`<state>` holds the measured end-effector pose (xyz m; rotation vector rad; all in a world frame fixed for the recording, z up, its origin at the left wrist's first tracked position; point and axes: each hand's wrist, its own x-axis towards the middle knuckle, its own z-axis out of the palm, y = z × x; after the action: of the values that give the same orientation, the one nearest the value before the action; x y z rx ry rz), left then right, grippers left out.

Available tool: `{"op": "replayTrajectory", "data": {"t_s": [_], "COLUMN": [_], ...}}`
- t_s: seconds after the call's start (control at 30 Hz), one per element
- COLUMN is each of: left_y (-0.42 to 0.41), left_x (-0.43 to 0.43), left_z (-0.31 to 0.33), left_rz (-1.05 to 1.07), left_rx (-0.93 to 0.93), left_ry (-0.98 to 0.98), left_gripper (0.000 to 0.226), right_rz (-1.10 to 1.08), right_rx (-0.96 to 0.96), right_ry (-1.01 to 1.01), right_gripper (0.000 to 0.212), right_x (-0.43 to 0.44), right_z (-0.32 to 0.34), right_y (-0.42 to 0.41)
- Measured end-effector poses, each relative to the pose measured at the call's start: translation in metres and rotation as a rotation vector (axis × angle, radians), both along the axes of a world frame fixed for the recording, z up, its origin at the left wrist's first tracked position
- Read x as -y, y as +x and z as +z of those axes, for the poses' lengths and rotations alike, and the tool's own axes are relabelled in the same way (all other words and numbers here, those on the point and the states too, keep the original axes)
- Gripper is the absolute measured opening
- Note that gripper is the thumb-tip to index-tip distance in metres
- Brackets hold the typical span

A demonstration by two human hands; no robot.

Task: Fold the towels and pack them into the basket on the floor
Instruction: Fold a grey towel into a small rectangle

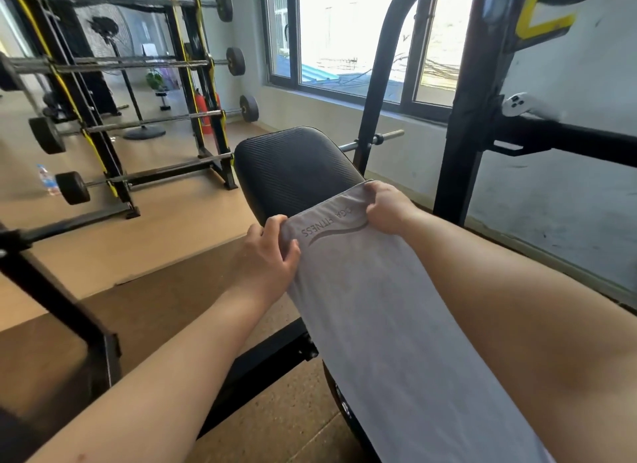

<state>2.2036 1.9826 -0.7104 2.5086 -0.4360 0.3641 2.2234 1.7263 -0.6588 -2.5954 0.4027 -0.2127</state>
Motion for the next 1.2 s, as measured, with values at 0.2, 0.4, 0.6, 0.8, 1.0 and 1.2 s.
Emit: {"op": "replayTrajectory", "data": {"t_s": [0.2,0.4,0.6,0.8,1.0,1.2], "left_y": [0.005,-0.010,-0.047,-0.105,-0.169,-0.232], "left_x": [0.000,0.003,0.015,0.043,0.075,0.096], "left_z": [0.008,0.017,0.030,0.035,0.023,-0.006], "left_rz": [-0.030,-0.015,-0.054,-0.162,-0.240,-0.382], "left_rx": [0.131,0.145,0.157,0.086,0.009,-0.061], "left_ry": [-0.119,-0.120,-0.095,-0.055,0.003,0.052], "left_gripper": [0.038,0.027,0.015,0.014,0.016,0.012], "right_rz": [-0.117,-0.118,-0.159,-0.277,-0.511,-0.653], "right_rx": [0.310,0.362,0.322,0.250,0.271,0.308], "right_ry": [0.098,0.062,0.113,0.322,0.710,1.037], "right_gripper": [0.040,0.044,0.027,0.020,0.028,0.012], "right_x": [0.006,0.017,0.030,0.062,0.090,0.115], "right_z": [0.006,0.015,0.022,0.010,-0.017,-0.057], "right_y": [-0.003,-0.035,-0.103,-0.176,-0.245,-0.299]}}
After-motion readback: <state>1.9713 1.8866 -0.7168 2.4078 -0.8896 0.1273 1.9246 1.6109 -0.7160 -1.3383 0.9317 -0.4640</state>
